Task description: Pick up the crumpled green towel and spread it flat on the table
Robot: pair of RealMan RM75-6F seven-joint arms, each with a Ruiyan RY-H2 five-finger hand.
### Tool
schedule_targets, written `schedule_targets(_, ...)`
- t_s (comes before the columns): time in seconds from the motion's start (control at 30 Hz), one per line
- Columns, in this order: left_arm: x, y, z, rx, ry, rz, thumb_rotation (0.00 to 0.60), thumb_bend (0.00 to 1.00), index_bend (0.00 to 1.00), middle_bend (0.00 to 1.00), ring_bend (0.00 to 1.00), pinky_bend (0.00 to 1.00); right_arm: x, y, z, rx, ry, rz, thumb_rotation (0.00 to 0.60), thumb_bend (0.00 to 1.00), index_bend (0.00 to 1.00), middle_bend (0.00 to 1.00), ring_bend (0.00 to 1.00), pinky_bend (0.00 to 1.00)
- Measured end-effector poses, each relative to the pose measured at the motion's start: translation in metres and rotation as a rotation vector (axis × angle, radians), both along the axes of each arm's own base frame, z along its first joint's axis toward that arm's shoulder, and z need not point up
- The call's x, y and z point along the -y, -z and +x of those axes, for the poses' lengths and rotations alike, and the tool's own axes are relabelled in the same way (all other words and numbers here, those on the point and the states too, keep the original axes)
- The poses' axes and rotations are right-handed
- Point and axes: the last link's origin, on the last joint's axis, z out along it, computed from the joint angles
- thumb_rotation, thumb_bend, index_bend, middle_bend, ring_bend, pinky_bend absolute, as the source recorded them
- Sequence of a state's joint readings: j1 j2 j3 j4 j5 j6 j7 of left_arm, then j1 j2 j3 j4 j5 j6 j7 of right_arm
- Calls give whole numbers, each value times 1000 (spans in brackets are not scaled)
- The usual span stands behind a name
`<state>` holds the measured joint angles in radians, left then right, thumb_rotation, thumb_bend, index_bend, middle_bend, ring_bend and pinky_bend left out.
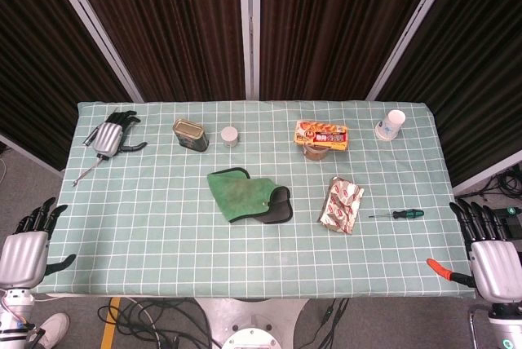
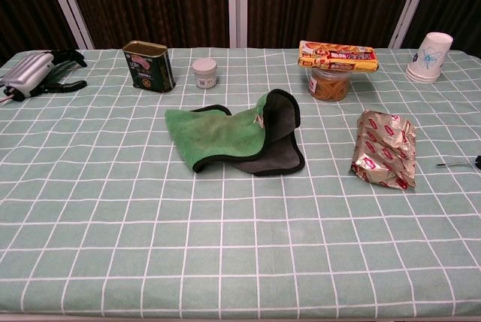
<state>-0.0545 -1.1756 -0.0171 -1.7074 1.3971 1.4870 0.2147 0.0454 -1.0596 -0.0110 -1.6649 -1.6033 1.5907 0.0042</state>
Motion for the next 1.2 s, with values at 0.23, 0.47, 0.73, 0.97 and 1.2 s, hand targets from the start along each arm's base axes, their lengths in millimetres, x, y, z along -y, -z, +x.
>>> schedule_targets(0.23,-2,1,1,0,0,4,600,110,202,161,150,217,7,5,1,8,0,4,468,0,71,57,0,0)
schedule_targets(0.47,-6,-1,4,5,21,19,600,108,202,161,150,217,7,4,1,50,2,-11,488,0,149,93,0,0)
schedule_targets(0.73,-9,-1,6,18,42,40,600,103,203,162,150,217,42,24,34,108,-127,102,521,30,323,122,0,0)
schedule_targets(0.97,-6,-3,7,26,45,48,600,103,203,162,150,217,99,73,89,88,-280,298,525,66,334,123,0,0)
schedule_targets(1.2,-5,-6,4,35,26,55,600,103,203,162,150,218,153,132,147,10,-383,435,528,127,334,124,0,0)
